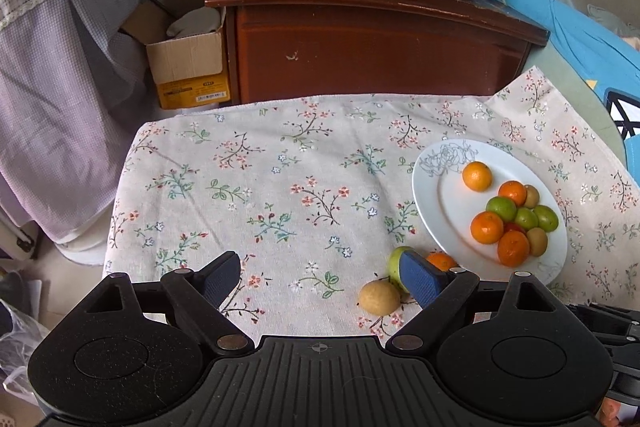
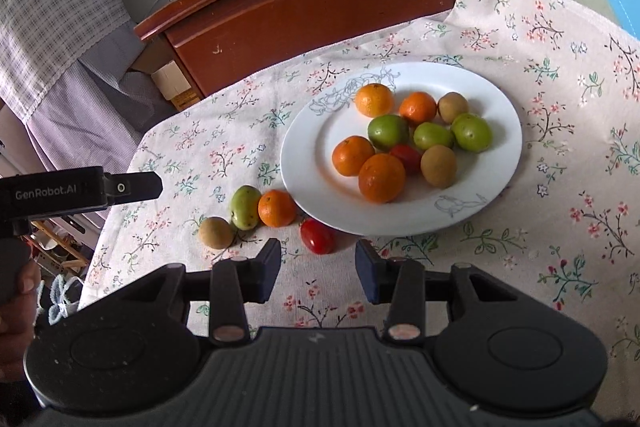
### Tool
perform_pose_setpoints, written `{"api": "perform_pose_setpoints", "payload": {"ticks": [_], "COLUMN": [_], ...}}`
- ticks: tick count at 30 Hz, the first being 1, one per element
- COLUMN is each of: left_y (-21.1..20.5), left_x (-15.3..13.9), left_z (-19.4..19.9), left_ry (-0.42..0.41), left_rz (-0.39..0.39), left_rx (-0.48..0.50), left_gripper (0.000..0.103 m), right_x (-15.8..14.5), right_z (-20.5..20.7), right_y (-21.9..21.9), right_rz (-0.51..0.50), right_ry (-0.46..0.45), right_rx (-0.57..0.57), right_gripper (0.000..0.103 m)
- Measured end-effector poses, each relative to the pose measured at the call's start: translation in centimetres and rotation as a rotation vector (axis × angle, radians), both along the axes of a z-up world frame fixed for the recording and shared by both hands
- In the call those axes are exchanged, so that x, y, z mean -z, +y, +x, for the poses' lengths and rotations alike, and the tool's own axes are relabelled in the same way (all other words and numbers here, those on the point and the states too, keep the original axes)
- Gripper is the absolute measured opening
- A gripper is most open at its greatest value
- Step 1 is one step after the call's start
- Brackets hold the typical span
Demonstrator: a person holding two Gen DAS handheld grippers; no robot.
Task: Organize fruits
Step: 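Grasp the red cherry tomato with the right gripper while the left gripper grasps the brown kiwi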
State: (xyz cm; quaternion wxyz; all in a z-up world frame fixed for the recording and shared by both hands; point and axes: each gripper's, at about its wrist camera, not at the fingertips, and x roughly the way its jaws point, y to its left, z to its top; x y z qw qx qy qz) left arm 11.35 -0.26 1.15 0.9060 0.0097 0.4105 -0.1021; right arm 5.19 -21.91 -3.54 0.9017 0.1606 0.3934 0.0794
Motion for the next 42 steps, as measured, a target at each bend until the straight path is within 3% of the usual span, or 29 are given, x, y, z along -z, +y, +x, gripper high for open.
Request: {"api": "perform_pose_setpoints", "payload": {"ticks": [12,18,29,36,42], "left_y": [0.5,-0.2,-1.8,-3.1,-3.2], "left_x": [1.6,2.4,4.2,5.1,5.6], "left_z": [0.0,-0.1,-0.2,-0.2,0.3], "left_ry": [0.04,0.047,0.058,0.021,0.024], "left_rz": [0.014,0.02,0.041,0.071,0.039], "left_rx": [0.002,0.034,0.116,0.172,0.172], "left_gripper": [0.088,0.088,0.087,0.086,0.064], "right_x": [1.6,1.8,-0.1,0.2,0.3], "right_z": [1.0,1.1,0.0,0.0,0.0], "right_y": [1.5,2.2,2.1,1.7,1.4], "right_rz": [-0.045,-0.094,-0.067,-0.048,-0.04], "right_ry": [-0.037,-0.067,-0.032,0.009,0.023], "right_rx": [0.001,-0.021,-0.038,-0.026,-0.009], "right_gripper": [0.04,0.019,0.018,0.018,0.018]}}
